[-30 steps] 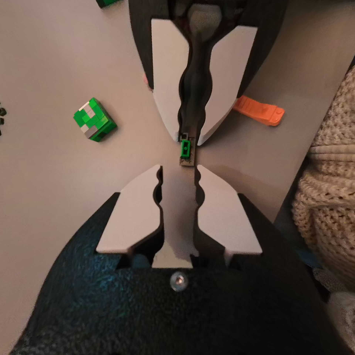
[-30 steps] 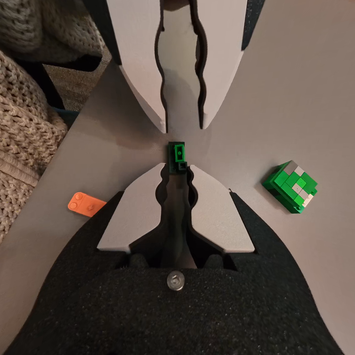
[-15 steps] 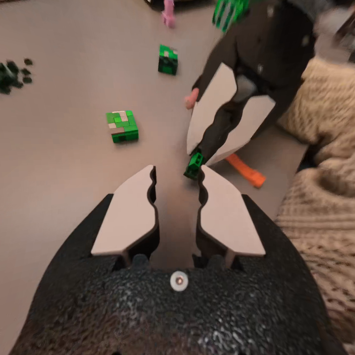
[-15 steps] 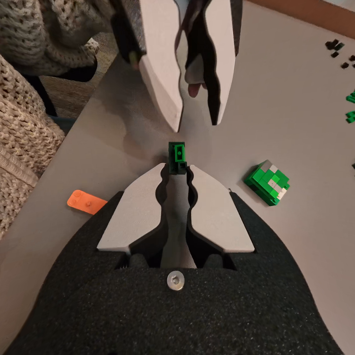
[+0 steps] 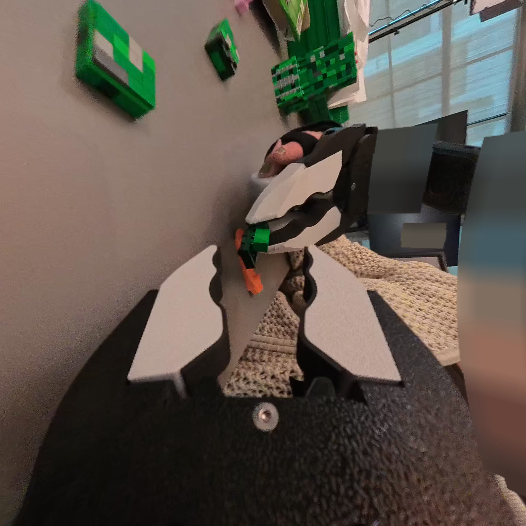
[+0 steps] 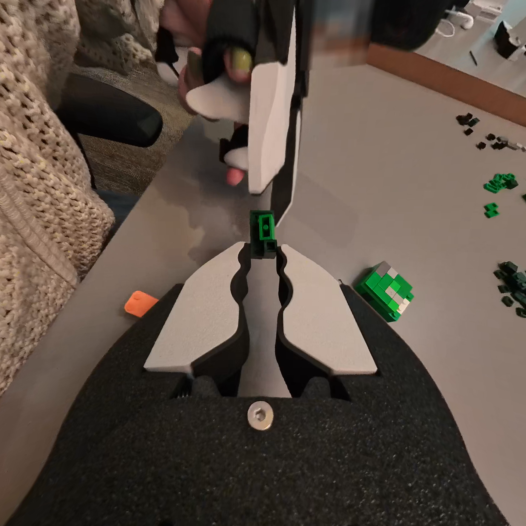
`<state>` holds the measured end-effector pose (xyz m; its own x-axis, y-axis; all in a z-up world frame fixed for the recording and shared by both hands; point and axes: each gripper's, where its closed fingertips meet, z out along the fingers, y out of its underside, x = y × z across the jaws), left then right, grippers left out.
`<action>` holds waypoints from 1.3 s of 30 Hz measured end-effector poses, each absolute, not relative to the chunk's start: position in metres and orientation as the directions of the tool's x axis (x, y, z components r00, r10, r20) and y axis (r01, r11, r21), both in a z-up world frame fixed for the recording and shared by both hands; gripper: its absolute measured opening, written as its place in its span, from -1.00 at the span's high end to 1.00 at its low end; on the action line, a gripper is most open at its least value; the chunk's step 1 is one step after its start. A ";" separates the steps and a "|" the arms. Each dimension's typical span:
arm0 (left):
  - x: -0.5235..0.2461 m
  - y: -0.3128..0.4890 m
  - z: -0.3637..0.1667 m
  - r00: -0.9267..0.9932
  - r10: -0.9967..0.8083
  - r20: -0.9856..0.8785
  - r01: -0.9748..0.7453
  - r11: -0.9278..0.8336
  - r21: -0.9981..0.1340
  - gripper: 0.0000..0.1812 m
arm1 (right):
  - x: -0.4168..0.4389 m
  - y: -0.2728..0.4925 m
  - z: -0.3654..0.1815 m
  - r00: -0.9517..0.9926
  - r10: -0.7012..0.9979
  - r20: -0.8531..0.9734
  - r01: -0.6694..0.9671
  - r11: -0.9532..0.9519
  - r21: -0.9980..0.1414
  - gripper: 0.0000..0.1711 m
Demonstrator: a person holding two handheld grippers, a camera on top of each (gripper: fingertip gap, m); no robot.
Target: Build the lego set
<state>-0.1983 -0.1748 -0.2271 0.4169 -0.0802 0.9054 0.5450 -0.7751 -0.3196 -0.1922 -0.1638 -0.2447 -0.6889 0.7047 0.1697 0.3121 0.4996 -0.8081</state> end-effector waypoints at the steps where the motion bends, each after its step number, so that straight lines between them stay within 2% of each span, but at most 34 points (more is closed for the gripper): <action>1: -0.194 -0.175 -0.227 0.386 -0.077 0.919 0.549 -0.781 -0.297 0.40 | -0.192 -0.165 -0.243 -0.692 0.702 0.170 0.310 0.501 -0.808 0.80; 8: -0.188 -0.168 -0.223 0.276 -0.095 0.956 0.609 -0.753 -0.250 0.51 | -0.188 -0.170 -0.238 -0.704 0.694 0.151 0.307 0.490 -0.816 0.80; 22: -0.185 -0.168 -0.225 0.282 -0.126 0.951 0.590 -0.759 -0.276 0.72 | -0.188 -0.173 -0.237 -0.711 0.691 0.131 0.315 0.479 -0.819 0.81; 39: -0.186 -0.169 -0.233 0.292 -0.116 0.949 0.601 -0.749 -0.277 0.78 | -0.188 -0.177 -0.241 -0.721 0.675 0.160 0.303 0.514 -0.803 0.81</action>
<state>-0.1858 -0.1690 -0.2328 0.2924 -0.1157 0.9493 0.6014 -0.7495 -0.2766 -0.1878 -0.1766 -0.2410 -0.7207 0.6746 0.1598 0.3030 0.5138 -0.8026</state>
